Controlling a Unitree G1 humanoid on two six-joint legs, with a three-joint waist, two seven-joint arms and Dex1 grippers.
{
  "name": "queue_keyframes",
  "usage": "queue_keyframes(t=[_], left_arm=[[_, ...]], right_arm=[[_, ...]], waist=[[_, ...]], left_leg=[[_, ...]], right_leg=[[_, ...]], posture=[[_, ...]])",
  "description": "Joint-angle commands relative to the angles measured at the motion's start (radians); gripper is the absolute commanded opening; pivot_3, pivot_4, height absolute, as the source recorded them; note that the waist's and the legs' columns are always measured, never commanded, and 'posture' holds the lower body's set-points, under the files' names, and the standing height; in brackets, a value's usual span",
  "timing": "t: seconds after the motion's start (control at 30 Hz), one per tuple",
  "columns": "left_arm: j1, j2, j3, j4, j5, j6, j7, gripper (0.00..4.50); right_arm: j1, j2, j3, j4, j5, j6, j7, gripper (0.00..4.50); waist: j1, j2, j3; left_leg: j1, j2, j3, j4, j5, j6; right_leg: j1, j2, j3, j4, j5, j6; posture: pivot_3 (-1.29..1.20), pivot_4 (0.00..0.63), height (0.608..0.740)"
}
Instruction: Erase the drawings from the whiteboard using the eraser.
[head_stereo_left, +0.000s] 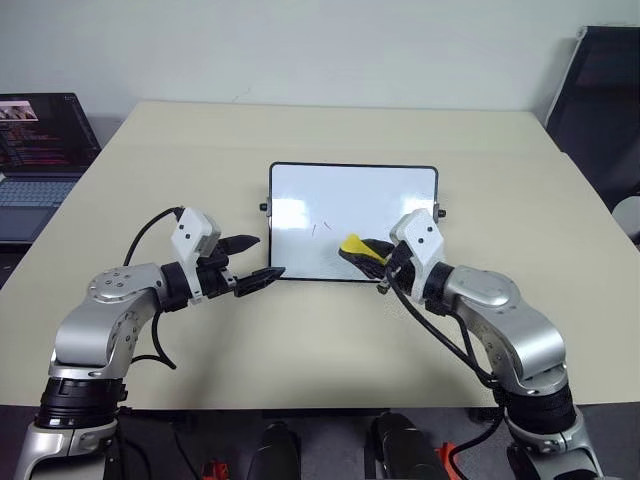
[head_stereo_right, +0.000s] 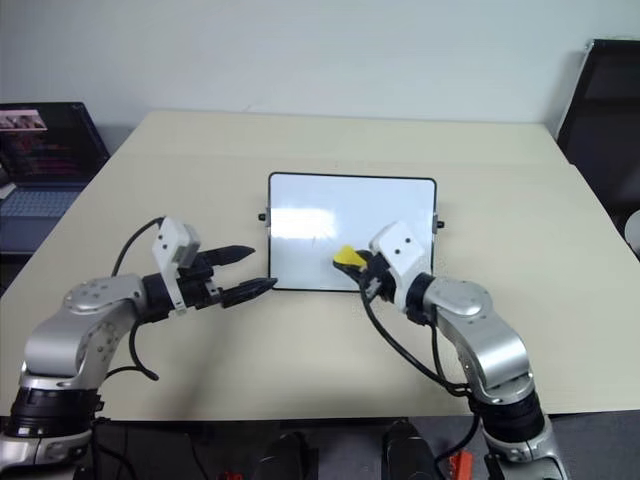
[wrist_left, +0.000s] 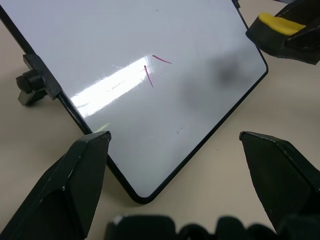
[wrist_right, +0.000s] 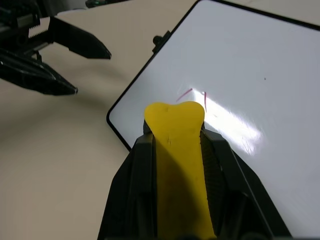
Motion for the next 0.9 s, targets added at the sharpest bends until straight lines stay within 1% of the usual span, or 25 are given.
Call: queue_keyframes(t=[0.03, 0.2, 0.57, 0.9], left_arm=[[0.002, 0.013, 0.039, -0.05, -0.021, -0.001, 0.003, 4.5], [0.006, 0.012, 0.042, -0.058, -0.021, -0.005, 0.009, 4.5], [0.035, 0.025, 0.035, -0.072, -0.011, -0.009, -0.011, 4.5], [0.035, 0.04, 0.022, -0.053, -0.002, -0.022, -0.047, 4.5]], right_arm=[[-0.022, -0.001, 0.004, -0.005, 0.026, -0.026, -0.005, 0.87], [-0.03, -0.008, 0.011, 0.011, 0.035, -0.037, -0.003, 0.87], [-0.011, -0.061, 0.044, 0.02, 0.049, -0.031, -0.001, 0.87], [0.004, -0.07, 0.046, 0.008, 0.067, -0.008, -0.019, 0.87]], waist=[[0.0, 0.0, 0.0], [0.0, 0.0, 0.0], [0.0, 0.0, 0.0], [0.0, 0.0, 0.0]], left_leg=[[0.0, 0.0, 0.0, 0.0, 0.0, 0.0], [0.0, 0.0, 0.0, 0.0, 0.0, 0.0], [0.0, 0.0, 0.0, 0.0, 0.0, 0.0], [0.0, 0.0, 0.0, 0.0, 0.0, 0.0]], right_leg=[[0.0, 0.0, 0.0, 0.0, 0.0, 0.0], [0.0, 0.0, 0.0, 0.0, 0.0, 0.0], [0.0, 0.0, 0.0, 0.0, 0.0, 0.0], [0.0, 0.0, 0.0, 0.0, 0.0, 0.0]], posture=[[0.0, 0.15, 0.74], [0.0, 0.15, 0.74], [0.0, 0.15, 0.74], [0.0, 0.15, 0.74]])
